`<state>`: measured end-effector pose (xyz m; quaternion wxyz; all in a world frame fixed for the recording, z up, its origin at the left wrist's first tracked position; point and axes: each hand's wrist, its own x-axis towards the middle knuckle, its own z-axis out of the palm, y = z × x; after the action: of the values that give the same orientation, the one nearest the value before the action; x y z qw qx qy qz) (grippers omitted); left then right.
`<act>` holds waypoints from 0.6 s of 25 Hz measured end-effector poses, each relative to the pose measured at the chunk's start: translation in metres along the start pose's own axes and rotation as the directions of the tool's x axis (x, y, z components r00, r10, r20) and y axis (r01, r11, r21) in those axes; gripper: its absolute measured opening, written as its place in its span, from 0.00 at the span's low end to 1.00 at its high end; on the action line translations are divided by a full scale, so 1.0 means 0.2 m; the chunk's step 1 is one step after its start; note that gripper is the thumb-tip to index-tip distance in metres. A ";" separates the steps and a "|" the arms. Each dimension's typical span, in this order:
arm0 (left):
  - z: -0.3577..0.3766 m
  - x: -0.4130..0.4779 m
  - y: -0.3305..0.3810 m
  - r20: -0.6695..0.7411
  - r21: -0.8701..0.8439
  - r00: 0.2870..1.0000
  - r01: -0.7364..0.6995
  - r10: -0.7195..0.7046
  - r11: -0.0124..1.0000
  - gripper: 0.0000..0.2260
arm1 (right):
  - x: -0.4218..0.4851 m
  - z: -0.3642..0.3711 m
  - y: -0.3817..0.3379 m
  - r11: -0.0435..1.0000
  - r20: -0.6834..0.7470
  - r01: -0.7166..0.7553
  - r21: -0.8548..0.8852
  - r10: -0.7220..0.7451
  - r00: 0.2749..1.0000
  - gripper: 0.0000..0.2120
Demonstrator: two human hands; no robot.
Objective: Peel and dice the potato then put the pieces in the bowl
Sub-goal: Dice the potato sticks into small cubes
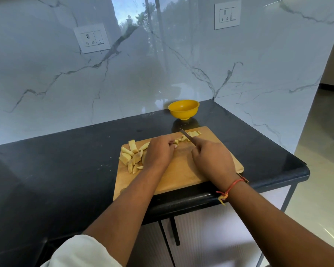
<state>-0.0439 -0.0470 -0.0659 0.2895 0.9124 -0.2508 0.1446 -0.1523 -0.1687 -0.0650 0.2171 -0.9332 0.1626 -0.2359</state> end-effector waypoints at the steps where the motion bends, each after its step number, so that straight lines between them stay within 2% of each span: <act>1: 0.00 0.01 0.01 0.016 0.005 1.000 0.004 -0.004 1.000 0.07 | -0.01 0.01 0.00 1.000 -0.009 -0.009 -0.009 0.009 1.000 0.20; 5: 0.01 0.07 0.04 0.053 0.036 0.998 0.028 -0.030 0.999 0.06 | -0.01 0.02 0.00 0.998 -0.024 -0.024 -0.051 0.023 0.999 0.20; 11: -0.13 0.03 0.01 0.035 -0.110 0.999 0.043 -0.039 0.993 0.09 | -0.05 0.02 0.00 0.996 -0.030 0.060 -0.063 -0.062 0.998 0.21; 15: -0.34 -0.02 -0.09 0.175 -0.126 0.984 0.049 -0.026 0.991 0.08 | -0.06 0.02 0.00 0.992 -0.040 0.092 -0.086 -0.096 0.995 0.20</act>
<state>-0.0455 0.0084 -0.0213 0.3278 0.9053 -0.2666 0.0429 -0.1604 -0.1632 -0.0717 0.1625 -0.9427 0.1331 -0.2593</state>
